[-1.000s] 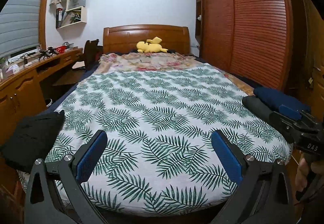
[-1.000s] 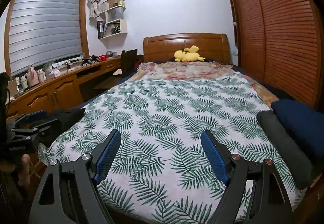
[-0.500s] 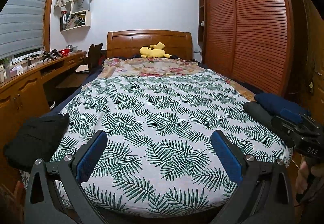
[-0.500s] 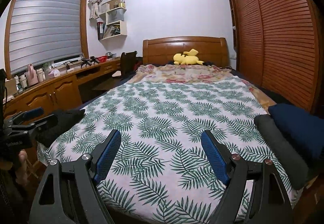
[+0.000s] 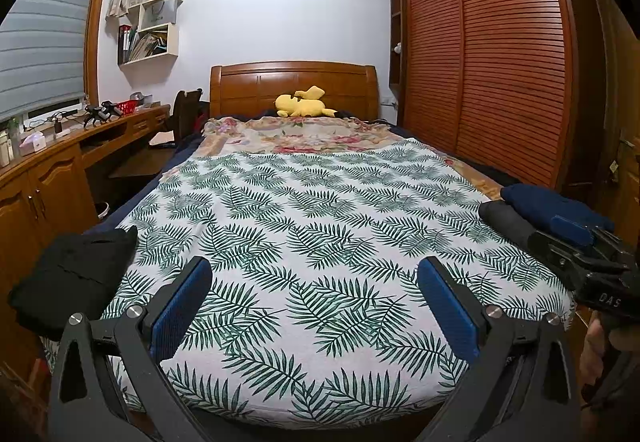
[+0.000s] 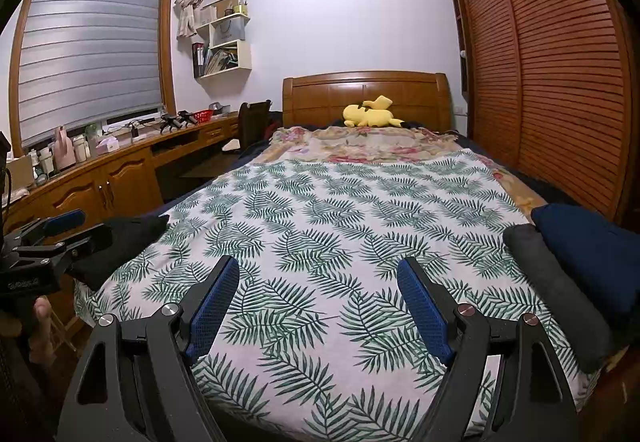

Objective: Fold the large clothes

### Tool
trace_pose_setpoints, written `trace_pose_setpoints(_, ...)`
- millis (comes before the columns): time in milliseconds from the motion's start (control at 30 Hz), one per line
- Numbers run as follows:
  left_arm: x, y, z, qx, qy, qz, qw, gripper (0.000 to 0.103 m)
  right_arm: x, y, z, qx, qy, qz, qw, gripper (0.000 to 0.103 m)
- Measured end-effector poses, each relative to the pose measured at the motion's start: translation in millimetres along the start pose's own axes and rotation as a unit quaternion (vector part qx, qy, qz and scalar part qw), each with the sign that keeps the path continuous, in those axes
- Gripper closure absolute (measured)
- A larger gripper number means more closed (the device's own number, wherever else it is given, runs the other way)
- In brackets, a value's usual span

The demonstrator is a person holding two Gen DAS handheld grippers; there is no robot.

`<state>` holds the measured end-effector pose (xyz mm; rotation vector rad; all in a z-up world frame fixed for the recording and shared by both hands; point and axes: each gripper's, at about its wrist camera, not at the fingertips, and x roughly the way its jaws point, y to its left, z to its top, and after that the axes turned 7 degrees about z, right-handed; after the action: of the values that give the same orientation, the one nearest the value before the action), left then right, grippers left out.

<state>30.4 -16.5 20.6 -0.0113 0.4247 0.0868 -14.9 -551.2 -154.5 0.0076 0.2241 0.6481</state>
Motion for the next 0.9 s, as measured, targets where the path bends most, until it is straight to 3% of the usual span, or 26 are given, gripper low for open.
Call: trace_pose_setpoints(900, -8.3, -7.8, 0.4, 0.005, -0.004, -0.003, 1.0000, 0.000, 9.7, -8.2, 0.3, 0.002, -0.002, -0.002, 1.000, 0.020)
